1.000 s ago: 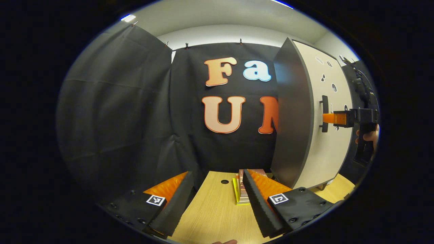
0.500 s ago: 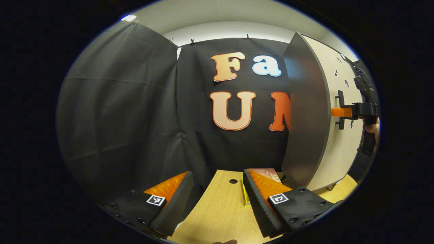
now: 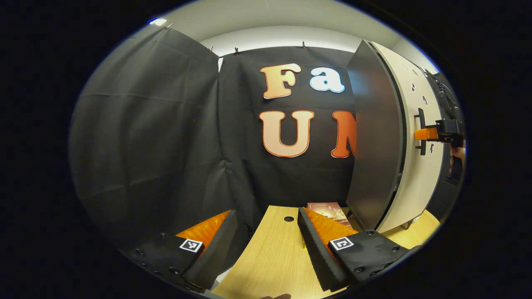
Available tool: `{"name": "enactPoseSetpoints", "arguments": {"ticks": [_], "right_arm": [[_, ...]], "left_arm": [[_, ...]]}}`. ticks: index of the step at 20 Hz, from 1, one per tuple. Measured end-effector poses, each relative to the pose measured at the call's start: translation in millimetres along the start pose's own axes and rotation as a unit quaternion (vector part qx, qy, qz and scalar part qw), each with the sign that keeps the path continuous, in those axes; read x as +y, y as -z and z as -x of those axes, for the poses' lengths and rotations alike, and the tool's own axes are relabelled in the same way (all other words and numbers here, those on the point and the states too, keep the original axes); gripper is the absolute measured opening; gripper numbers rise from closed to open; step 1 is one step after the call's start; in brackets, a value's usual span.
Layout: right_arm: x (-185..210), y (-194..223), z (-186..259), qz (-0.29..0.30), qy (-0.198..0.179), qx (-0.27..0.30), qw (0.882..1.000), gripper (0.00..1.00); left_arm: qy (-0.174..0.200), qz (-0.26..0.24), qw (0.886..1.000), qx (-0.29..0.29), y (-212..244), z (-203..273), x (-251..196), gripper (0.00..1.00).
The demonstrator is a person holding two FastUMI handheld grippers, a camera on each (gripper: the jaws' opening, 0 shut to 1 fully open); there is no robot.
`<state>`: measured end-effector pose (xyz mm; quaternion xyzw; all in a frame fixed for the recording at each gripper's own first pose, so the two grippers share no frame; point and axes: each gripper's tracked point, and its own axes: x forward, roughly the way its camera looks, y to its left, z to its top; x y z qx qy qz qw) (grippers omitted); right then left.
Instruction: Open the cabinet door with the right hand, grasp the bottle in the cabinet with the left hand and place it on the coaster, then close the cabinet door with the right hand.
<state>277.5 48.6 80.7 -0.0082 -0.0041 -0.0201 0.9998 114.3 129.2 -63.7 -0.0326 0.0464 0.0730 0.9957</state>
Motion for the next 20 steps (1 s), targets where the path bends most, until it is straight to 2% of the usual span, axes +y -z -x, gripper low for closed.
{"name": "enactPoseSetpoints", "arguments": {"ticks": [1, 4, 5, 7, 10, 12, 13, 14, 17, 18, 19, 20], "right_arm": [[1, 0, 5, -0.003, 0.002, 0.000, 1.000, 0.27], [-5, -2, 30, -0.009, 0.008, -0.002, 1.000, 0.27], [-17, 2, 50, -0.010, 0.011, -0.002, 1.000, 0.23], [-36, 9, 82, -0.013, 0.016, 0.000, 1.000, 0.23], [-57, 13, 115, -0.019, 0.018, 0.000, 1.000, 0.16], [-58, 11, 115, -0.015, 0.021, 0.001, 1.000, 0.16], [-61, 10, 119, -0.018, 0.023, 0.002, 1.000, 0.21], [-66, 10, 122, -0.022, 0.022, 0.002, 1.000, 0.22], [-78, 11, 138, -0.026, 0.010, 0.003, 1.000, 0.13], [-81, 11, 142, -0.027, 0.008, 0.005, 1.000, 0.18], [-86, 12, 144, -0.027, 0.005, 0.005, 1.000, 0.13], [-90, 14, 148, -0.028, 0.002, 0.006, 1.000, 0.16]], "left_arm": [[0.002, 0.001, 1.000, -0.003, -1, 5, 2, 0.95], [0.010, 0.004, 1.000, -0.006, 4, 13, 3, 0.95], [0.014, 0.004, 1.000, -0.001, 8, 16, 1, 0.95], [0.021, 0.003, 1.000, 0.008, 18, 27, -3, 0.95], [0.029, 0.000, 1.000, 0.010, 16, 42, -9, 0.95], [0.030, -0.002, 1.000, -0.002, 7, 51, -16, 0.95], [0.032, -0.006, 0.999, -0.005, 5, 56, -22, 0.95], [0.034, -0.010, 0.999, -0.007, 2, 61, -29, 0.95], [0.037, -0.019, 0.999, -0.016, -7, 78, -53, 0.95], [0.038, -0.021, 0.999, -0.017, -11, 85, -62, 0.95], [0.039, -0.024, 0.999, -0.018, -12, 90, -71, 0.95], [0.041, -0.028, 0.999, -0.019, -14, 96, -81, 0.95]]}}
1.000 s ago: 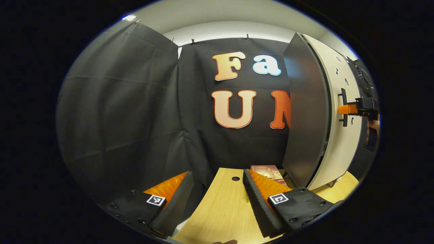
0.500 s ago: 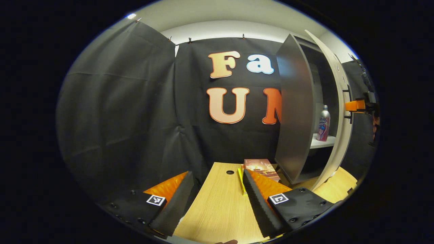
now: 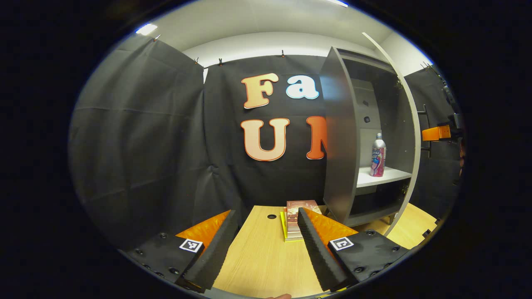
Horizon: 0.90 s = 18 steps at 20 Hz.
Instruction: Open the cabinet door with the right hand, grasp the bottle in the cabinet with the left hand and place it on the coaster, then close the cabinet door with the right hand.
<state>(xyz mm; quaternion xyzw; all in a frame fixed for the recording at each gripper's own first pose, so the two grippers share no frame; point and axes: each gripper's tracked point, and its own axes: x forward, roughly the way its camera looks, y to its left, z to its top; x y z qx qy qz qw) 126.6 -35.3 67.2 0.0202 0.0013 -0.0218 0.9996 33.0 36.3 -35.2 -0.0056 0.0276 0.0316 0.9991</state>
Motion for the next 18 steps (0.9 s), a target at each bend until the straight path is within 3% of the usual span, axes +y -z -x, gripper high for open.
{"name": "enactPoseSetpoints", "arguments": {"ticks": [7, 12, 14, 16, 18], "right_arm": [[-36, 1, 35, -0.009, -0.031, -0.007, 0.999, 0.16], [-81, 0, 61, -0.010, -0.033, -0.013, 0.999, 0.13], [-104, 1, 76, -0.015, -0.034, -0.013, 0.999, 0.17], [-125, 3, 86, -0.014, -0.032, -0.013, 0.999, 0.12], [-130, -2, 80, -0.015, -0.026, -0.016, 0.999, 0.14]], "left_arm": [[-0.003, -0.018, 1.000, -0.010, -17, 32, -60, 0.95], [0.011, -0.014, 1.000, -0.009, -18, 45, -110, 0.97], [0.016, -0.015, 1.000, -0.010, -20, 50, -126, 0.97], [0.020, -0.017, 1.000, -0.012, -22, 55, -140, 0.97], [0.023, -0.017, 1.000, -0.011, -21, 59, -152, 0.99]]}}
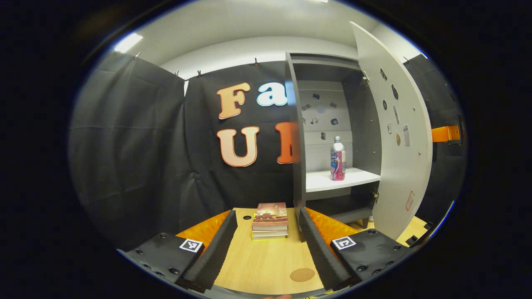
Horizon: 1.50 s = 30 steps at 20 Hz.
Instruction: Open the cabinet door with the right hand, grasp the bottle in the cabinet with the left hand and place it on the coaster, then close the cabinet door with the right hand.
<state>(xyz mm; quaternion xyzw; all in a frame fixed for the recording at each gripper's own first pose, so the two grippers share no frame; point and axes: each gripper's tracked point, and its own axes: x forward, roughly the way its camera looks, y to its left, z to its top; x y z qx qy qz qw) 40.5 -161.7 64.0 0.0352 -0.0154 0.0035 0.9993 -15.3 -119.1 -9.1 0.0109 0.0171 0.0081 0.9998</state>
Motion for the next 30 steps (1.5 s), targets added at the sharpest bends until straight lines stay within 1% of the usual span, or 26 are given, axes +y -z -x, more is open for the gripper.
{"name": "enactPoseSetpoints", "arguments": {"ticks": [1, 2, 3, 4, 5, 6, 9, 11, 13, 16, 17, 18, 21, 23, 25, 26, 27, 28, 30], "right_arm": [[-7, -1, 2, -0.001, 0.002, -0.001, 1.000, 0.14], [-15, 0, 5, 0.001, 0.003, 0.001, 1.000, 0.17], [-27, -1, 10, 0.002, 0.004, 0.001, 1.000, 0.09], [-38, -3, 13, -0.001, 0.005, 0.000, 1.000, 0.08], [-50, -6, 16, -0.004, 0.004, -0.001, 1.000, 0.07], [-60, -6, 18, -0.005, 0.003, -0.001, 1.000, 0.06], [-88, 0, 22, -0.002, -0.003, 0.008, 1.000, 0.05], [-106, -2, 21, 0.012, -0.005, 0.004, 1.000, 0.10], [-122, -4, 20, -0.001, -0.009, 0.003, 1.000, 0.14], [-147, -4, 19, -0.023, -0.006, 0.003, 1.000, 0.00], [-151, -4, 18, -0.021, -0.009, 0.002, 1.000, 0.05], [-152, -4, 18, -0.025, -0.014, 0.003, 1.000, 0.00], [-147, -2, 17, -0.031, -0.032, 0.005, 0.999, 0.00], [-151, -2, 18, -0.027, -0.029, 0.003, 0.999, 0.08], [-150, -1, 23, -0.029, -0.029, 0.001, 0.999, 0.08], [-150, -2, 26, -0.028, -0.027, -0.001, 0.999, 0.08], [-150, -2, 29, -0.026, -0.022, -0.004, 0.999, 0.08], [-151, -3, 34, -0.022, -0.015, -0.007, 1.000, 0.08], [-149, -11, 49, -0.020, -0.004, -0.017, 1.000, 0.07]], "left_arm": [[0.001, 0.001, 1.000, 0.002, 0, 1, -5, 0.99], [0.005, 0.002, 1.000, 0.005, 0, 2, -11, 0.99], [0.007, 0.005, 1.000, 0.002, -1, 3, -18, 0.99], [0.009, 0.007, 1.000, -0.002, -5, 5, -21, 0.95], [0.013, 0.008, 1.000, -0.006, -7, 5, -25, 0.95], [0.017, 0.007, 1.000, -0.008, -8, 6, -31, 0.99], [0.023, 0.000, 1.000, -0.005, -5, 7, -42, 0.99], [0.027, -0.002, 1.000, -0.002, -4, 6, -48, 0.99], [0.026, -0.005, 1.000, 0.000, -4, 5, -50, 0.99], [0.024, -0.006, 1.000, 0.002, -4, 4, -55, 0.99], [0.023, -0.008, 1.000, 0.002, -3, 3, -57, 0.98], [0.024, -0.009, 1.000, 0.004, -3, 1, -60, 0.98], [0.023, -0.010, 1.000, 0.005, -6, -4, -67, 0.98], [0.023, -0.009, 1.000, 0.003, -9, -8, -71, 0.99], [0.027, -0.007, 1.000, 0.002, -10, -16, -78, 0.99], [0.031, -0.006, 1.000, 0.002, -11, -21, -83, 0.97], [0.035, -0.004, 0.999, 0.003, -12, -28, -87, 0.99], [0.040, -0.001, 0.999, 0.003, -14, -36, -93, 0.97], [0.051, 0.004, 0.999, 0.002, -16, -53, -104, 0.98]]}}
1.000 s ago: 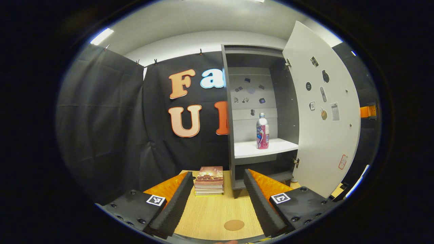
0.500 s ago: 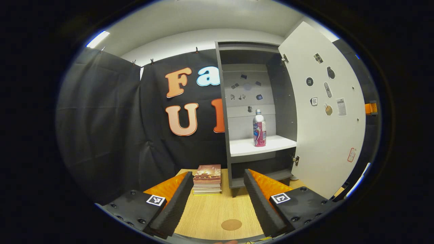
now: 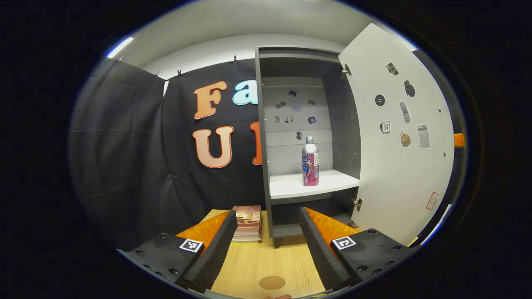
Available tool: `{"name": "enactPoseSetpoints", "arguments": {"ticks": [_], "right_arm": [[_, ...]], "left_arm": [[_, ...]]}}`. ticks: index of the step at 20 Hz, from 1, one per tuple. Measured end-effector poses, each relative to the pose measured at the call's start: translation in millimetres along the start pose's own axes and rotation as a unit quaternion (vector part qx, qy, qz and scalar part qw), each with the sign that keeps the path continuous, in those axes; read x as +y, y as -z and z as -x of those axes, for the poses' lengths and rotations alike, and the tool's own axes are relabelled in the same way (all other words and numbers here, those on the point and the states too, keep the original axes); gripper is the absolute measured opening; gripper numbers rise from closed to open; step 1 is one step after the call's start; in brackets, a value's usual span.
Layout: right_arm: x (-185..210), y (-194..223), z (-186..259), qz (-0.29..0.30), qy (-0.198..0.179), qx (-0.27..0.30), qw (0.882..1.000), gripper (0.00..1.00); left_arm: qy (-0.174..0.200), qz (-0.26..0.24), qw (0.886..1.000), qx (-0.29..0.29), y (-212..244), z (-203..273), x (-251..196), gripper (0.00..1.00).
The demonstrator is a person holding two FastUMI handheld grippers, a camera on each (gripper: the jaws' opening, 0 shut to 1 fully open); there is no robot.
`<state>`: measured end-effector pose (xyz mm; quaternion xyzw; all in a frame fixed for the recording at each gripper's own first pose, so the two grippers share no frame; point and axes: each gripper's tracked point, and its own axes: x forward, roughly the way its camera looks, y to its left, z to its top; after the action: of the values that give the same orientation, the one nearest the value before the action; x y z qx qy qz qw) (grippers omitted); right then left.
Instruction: Open the cabinet door with the right hand, grasp the bottle in the cabinet with the left hand and place it on the coaster, then close the cabinet door with the right hand.
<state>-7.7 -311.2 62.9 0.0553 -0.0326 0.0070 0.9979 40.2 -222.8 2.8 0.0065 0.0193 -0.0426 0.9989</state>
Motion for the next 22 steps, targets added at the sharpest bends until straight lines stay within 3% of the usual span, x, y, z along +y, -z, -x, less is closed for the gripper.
{"name": "enactPoseSetpoints", "arguments": {"ticks": [1, 2, 3, 4, 7, 10, 11, 12, 13, 14, 15, 16, 18, 19, 22], "right_arm": [[3, -5, 8, 0.000, 0.003, -0.007, 1.000, 0.07], [7, -9, 19, 0.004, 0.009, -0.013, 1.000, 0.00], [8, -12, 29, 0.009, 0.017, -0.019, 1.000, 0.06], [13, -15, 41, 0.013, 0.022, -0.022, 0.999, 0.00], [37, -27, 61, 0.014, 0.028, -0.040, 0.999, 0.19], [64, -34, 70, 0.018, 0.020, -0.056, 0.998, 0.26], [73, -34, 70, 0.016, 0.015, -0.058, 0.998, 0.23], [83, -34, 69, 0.012, 0.008, -0.059, 0.998, 0.29], [94, -31, 63, 0.008, 0.001, -0.057, 0.998, 0.26], [99, -26, 58, 0.007, 0.004, -0.051, 0.999, 0.28], [98, -21, 53, 0.007, 0.007, -0.045, 0.999, 0.28], [104, -16, 49, 0.007, 0.010, -0.039, 0.999, 0.24], [111, -6, 35, 0.006, 0.012, -0.021, 1.000, 0.34], [111, -3, 28, 0.007, 0.016, -0.014, 1.000, 0.29], [117, 8, 4, 0.009, 0.022, 0.003, 1.000, 0.29]], "left_arm": [[0.005, 0.002, 1.000, -0.002, -2, -11, -5, 0.98], [0.012, 0.004, 1.000, -0.003, -3, -23, -12, 1.00], [0.021, 0.006, 1.000, -0.004, -5, -38, -21, 0.98], [0.027, 0.009, 1.000, -0.006, -7, -51, -28, 1.00], [0.048, 0.009, 0.999, -0.017, -17, -98, -53, 0.98], [0.069, 0.011, 0.997, -0.028, -30, -144, -81, 0.97], [0.071, 0.012, 0.997, -0.031, -35, -158, -87, 0.97], [0.076, 0.013, 0.996, -0.035, -39, -172, -94, 0.95], [0.081, 0.012, 0.996, -0.037, -42, -187, -101, 0.95], [0.084, 0.011, 0.996, -0.039, -44, -199, -107, 0.99], [0.088, 0.011, 0.995, -0.042, -47, -212, -114, 0.97], [0.091, 0.012, 0.995, -0.043, -48, -223, -119, 0.95], [0.096, 0.014, 0.994, -0.048, -50, -245, -129, 0.99], [0.099, 0.015, 0.994, -0.049, -52, -254, -133, 0.98], [0.099, 0.014, 0.994, -0.047, -48, -287, -141, 0.97]]}}
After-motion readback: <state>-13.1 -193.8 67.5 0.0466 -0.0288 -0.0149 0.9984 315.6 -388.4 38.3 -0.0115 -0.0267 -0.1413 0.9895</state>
